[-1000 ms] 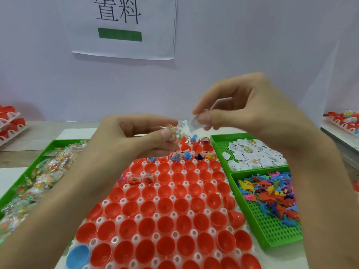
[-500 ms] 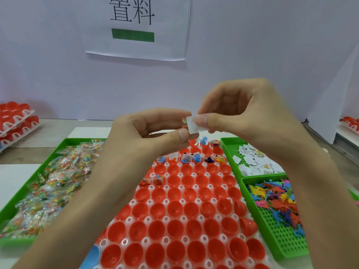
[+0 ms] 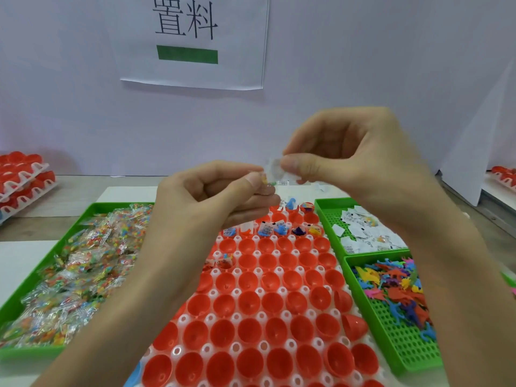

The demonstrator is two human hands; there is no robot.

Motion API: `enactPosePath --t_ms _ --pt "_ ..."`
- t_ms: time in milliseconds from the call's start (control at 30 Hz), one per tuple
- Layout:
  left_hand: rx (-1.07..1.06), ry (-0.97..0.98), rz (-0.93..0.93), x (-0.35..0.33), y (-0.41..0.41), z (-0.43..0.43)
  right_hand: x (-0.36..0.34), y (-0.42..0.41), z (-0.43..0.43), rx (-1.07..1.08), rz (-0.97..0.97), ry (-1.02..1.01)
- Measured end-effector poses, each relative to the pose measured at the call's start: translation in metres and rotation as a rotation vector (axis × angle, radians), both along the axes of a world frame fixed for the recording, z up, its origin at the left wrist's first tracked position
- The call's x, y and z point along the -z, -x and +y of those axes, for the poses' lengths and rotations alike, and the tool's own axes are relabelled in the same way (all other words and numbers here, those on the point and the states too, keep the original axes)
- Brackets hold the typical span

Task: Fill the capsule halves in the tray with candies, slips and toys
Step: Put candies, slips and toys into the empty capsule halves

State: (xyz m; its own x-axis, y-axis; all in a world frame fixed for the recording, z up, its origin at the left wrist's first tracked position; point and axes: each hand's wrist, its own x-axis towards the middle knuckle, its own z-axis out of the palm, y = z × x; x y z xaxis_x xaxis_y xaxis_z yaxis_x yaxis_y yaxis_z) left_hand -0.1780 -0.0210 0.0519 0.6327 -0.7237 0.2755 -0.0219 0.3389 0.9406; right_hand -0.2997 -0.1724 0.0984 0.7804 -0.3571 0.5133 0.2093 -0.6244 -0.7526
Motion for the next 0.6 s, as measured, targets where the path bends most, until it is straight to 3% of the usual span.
enactPosePath --t_ms 100,233,467,600 --pt "0.009 0.017 0.006 -0.001 0.000 0.001 -0.006 0.006 -0.002 -0.010 -0.054 -0.035" --pt "0.021 0.036 -0.010 -0.003 0.002 0.002 -0.004 0.003 0.004 -0.049 0.022 -0.046" --pt "0.100 -0.030 -0.009 -0.004 -0.006 0.004 0.007 -0.011 0.010 0.124 0.099 0.085" --pt "0.135 -0.061 -0.026 -0.004 -0.008 0.003 0.010 -0.012 0.010 0.110 0.101 0.063"
